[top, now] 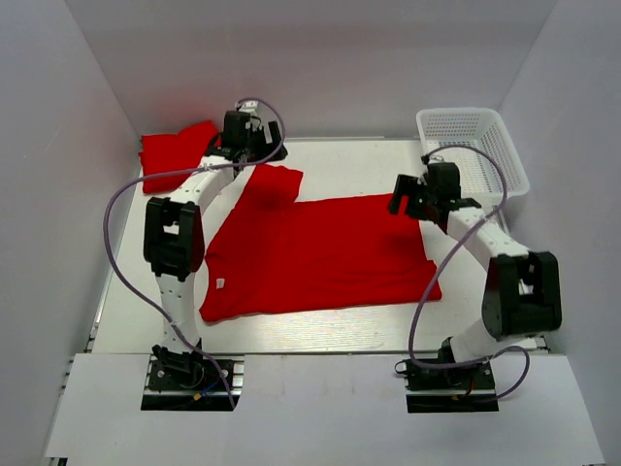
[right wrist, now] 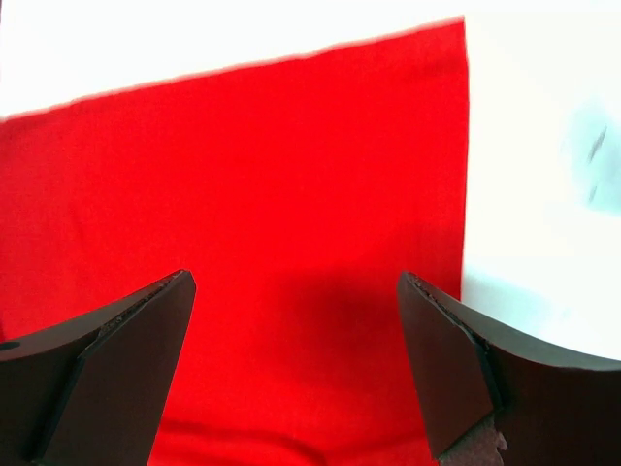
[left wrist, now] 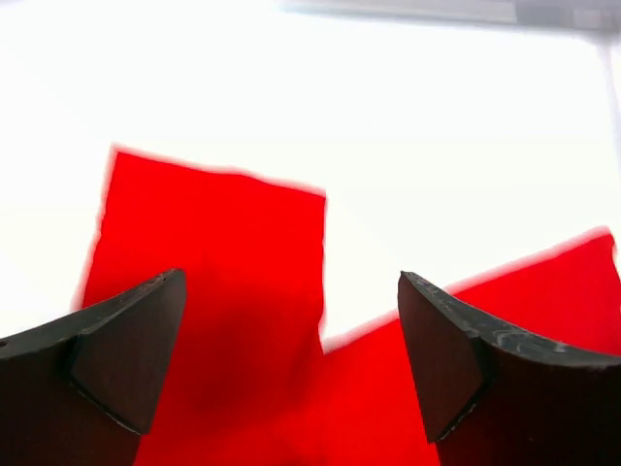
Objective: Fold and stack the t-shirts
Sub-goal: Grap the side of the flattened tshirt furthest away from the robot with both arms
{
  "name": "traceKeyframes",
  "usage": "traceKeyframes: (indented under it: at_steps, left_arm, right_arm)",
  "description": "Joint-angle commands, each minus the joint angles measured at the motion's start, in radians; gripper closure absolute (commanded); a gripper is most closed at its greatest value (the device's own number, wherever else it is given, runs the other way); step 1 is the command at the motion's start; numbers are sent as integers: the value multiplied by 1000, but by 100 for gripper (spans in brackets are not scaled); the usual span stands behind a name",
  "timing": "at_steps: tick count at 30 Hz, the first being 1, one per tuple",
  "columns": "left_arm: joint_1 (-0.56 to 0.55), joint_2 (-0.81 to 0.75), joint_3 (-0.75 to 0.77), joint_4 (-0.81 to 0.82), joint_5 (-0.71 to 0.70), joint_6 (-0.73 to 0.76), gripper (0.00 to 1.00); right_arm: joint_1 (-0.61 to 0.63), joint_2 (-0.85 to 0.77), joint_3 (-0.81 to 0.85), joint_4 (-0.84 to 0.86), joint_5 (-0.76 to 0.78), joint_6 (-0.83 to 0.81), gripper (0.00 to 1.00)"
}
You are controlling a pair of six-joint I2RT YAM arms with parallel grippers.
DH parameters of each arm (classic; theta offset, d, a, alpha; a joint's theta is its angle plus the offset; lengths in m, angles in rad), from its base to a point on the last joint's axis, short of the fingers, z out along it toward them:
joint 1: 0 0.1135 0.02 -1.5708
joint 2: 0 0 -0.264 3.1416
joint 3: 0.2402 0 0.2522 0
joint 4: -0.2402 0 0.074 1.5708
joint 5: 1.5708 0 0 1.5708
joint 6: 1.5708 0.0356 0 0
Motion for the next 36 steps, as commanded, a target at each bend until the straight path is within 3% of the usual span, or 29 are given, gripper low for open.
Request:
traceKeyframes:
  at_steps: [1,7,11,19,22,26,31,35,36]
  left_arm:
    - [5,108,161,-83,-133,72,0]
    - [5,354,522,-206,-276,133,0]
    - [5,411,535,-136,-340,133,0]
    - [5,463,512,-65,-312,133,0]
    - [5,463,472,-74,-299,133,13]
    - [5,453,380,-38,-299,133,18]
    - [5,497,424,-82,-310,124,32]
    - [5,497,403,-79,-278,153,68]
    - [5,471,386,-67,-264,167,72]
  right_arm:
    - [4,74,130,13,36,-59,10]
    - [1,244,302,10,102,-93,10]
    - [-1,311,405,-5,106,-101,10]
    - [-2,335,407,-9,117,-101,10]
    - [-2,336,397,-11,129,-93,10]
    - [-2,341,405,-16,141,-85,10]
    - [-2,344,404,-17,151,-75,10]
    - [-4,356,405,-20,163,-62,10]
    - [-4,359,407,-23,164,-58,10]
